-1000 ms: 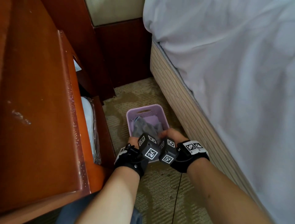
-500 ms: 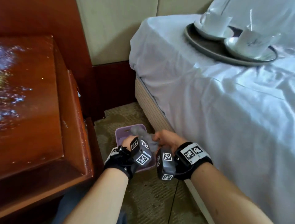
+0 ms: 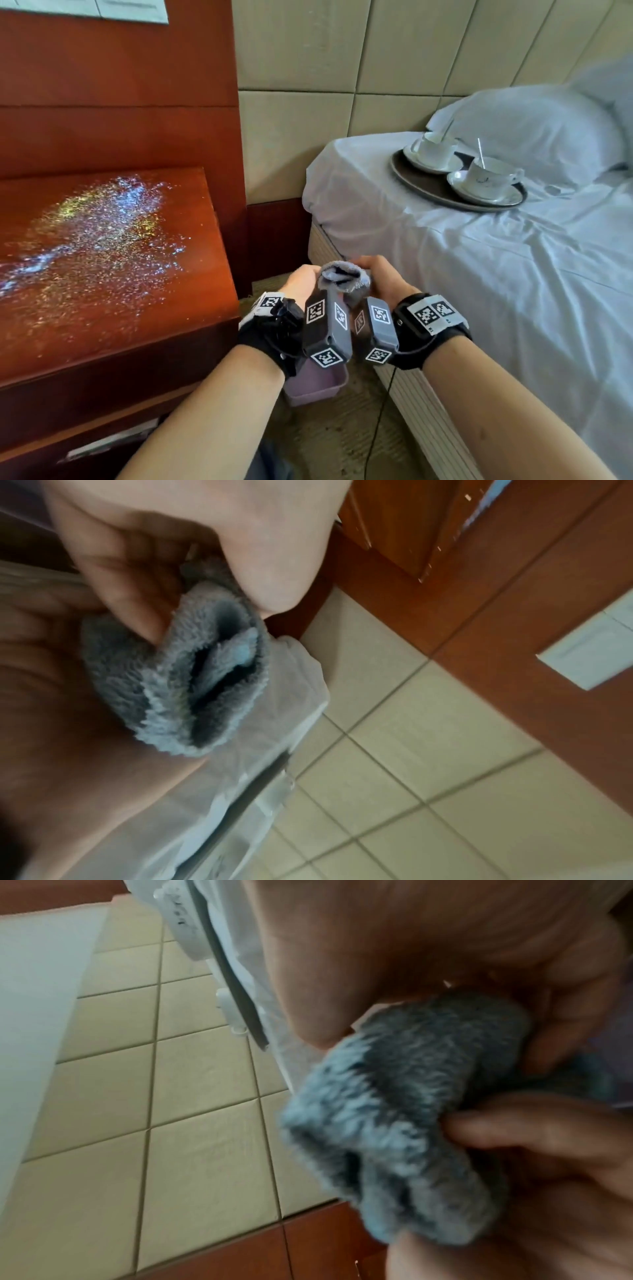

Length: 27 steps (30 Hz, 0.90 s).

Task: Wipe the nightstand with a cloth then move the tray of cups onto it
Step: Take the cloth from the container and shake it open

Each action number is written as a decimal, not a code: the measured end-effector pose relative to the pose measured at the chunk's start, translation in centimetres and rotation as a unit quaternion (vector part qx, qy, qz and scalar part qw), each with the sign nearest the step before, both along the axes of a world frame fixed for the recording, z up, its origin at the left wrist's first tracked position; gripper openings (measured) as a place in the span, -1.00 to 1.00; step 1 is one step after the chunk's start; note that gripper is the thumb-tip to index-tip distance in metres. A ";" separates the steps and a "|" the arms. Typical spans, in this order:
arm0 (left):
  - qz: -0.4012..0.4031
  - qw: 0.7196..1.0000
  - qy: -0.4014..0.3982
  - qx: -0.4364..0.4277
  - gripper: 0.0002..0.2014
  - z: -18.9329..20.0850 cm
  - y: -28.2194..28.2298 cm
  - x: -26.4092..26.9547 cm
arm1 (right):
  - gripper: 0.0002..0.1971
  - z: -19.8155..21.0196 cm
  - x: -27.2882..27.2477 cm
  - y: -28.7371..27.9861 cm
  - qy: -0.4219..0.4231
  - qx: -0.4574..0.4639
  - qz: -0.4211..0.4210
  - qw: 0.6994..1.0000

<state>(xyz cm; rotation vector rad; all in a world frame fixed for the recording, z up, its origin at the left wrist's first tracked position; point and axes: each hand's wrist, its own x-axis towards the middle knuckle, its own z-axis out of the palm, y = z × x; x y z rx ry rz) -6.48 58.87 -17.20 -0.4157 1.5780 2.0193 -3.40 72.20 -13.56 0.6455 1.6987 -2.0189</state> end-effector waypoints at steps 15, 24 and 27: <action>0.096 0.988 0.108 -0.046 -0.77 15.6 -11.2 0.8 | -0.60 13.2 -1.3 -9.2 0.151 -0.011 0.075 0.986; 0.211 0.962 0.149 -0.087 -0.79 22.3 -23.6 2.0 | -0.34 19.2 -4.4 -21.6 0.213 0.006 0.177 0.961; 0.240 0.952 0.163 -0.100 -0.69 23.4 -26.6 2.4 | -0.48 20.0 -5.1 -25.1 0.224 -0.007 0.230 0.947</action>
